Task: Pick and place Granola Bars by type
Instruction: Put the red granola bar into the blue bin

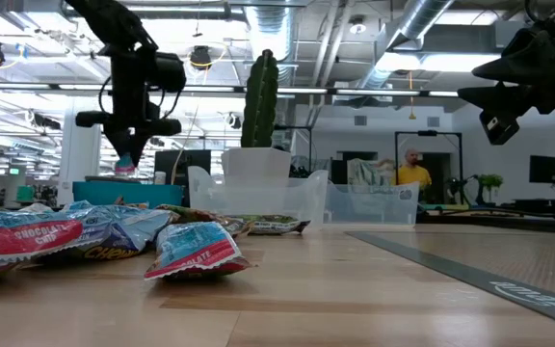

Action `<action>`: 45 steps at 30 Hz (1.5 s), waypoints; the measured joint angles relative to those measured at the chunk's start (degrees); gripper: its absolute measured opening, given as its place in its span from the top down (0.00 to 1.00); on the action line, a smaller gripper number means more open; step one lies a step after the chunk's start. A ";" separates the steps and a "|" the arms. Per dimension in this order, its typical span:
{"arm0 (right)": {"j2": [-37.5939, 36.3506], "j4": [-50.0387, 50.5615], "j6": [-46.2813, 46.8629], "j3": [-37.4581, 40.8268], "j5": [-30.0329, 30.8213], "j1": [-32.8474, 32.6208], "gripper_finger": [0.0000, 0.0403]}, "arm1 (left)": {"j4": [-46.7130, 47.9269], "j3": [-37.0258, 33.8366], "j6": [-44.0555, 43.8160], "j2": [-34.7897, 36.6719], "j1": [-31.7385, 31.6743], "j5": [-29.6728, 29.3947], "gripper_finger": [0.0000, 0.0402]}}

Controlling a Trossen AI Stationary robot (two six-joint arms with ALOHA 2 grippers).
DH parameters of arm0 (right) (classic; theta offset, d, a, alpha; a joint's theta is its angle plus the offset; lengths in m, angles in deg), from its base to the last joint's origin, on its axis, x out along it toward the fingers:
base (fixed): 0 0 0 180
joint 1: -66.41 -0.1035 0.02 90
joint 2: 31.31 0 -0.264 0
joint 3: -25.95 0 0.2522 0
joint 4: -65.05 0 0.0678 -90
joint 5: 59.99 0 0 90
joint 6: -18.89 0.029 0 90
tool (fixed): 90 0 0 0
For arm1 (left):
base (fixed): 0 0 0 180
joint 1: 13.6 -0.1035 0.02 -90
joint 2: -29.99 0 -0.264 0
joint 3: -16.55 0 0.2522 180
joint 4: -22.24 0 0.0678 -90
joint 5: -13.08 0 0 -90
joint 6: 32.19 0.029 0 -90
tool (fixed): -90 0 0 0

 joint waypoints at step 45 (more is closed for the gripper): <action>0.00 0.00 0.00 0.01 0.00 0.02 0.65 | 1.48 0.00 -9.97 18.61 25.45 7.86 0.60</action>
